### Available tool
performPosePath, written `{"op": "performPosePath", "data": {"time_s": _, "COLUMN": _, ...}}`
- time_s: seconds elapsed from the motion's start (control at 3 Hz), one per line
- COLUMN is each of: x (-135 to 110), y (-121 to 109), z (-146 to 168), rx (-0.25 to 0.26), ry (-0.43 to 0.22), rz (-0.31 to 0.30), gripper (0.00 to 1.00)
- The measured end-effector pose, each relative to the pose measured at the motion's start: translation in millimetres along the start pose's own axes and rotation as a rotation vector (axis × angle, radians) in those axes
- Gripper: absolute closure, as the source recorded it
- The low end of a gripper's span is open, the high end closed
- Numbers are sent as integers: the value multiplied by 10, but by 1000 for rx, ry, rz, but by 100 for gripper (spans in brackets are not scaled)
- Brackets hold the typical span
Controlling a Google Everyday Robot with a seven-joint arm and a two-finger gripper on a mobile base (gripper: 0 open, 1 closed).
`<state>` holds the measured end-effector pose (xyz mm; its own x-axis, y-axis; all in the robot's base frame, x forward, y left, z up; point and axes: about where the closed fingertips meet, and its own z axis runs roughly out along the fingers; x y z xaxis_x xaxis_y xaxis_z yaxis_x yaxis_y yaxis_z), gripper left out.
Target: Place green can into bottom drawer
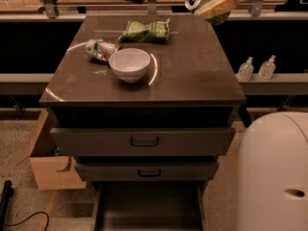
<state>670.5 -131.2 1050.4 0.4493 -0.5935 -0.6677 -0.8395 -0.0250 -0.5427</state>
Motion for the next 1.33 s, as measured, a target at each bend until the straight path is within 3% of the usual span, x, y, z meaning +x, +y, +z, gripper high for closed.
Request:
{"op": "performPosePath", "data": {"time_s": 0.33, "x": -215, "y": 126, "z": -138, "rx": -17, "ry": -105, "rz": 189, "gripper": 100}}
{"op": "performPosePath", "data": {"time_s": 0.67, "x": -348, "y": 378, "z": -134, "rx": -116, "ry": -69, "rz": 300, "gripper": 100}}
{"op": "performPosePath", "data": {"time_s": 1.0, "x": -348, "y": 378, "z": -133, "rx": -116, "ry": -69, "rz": 300, "gripper": 100}}
{"op": "performPosePath", "data": {"time_s": 1.33, "x": -553, "y": 482, "z": -258, "rx": -100, "ry": -111, "rz": 346, "gripper": 100}}
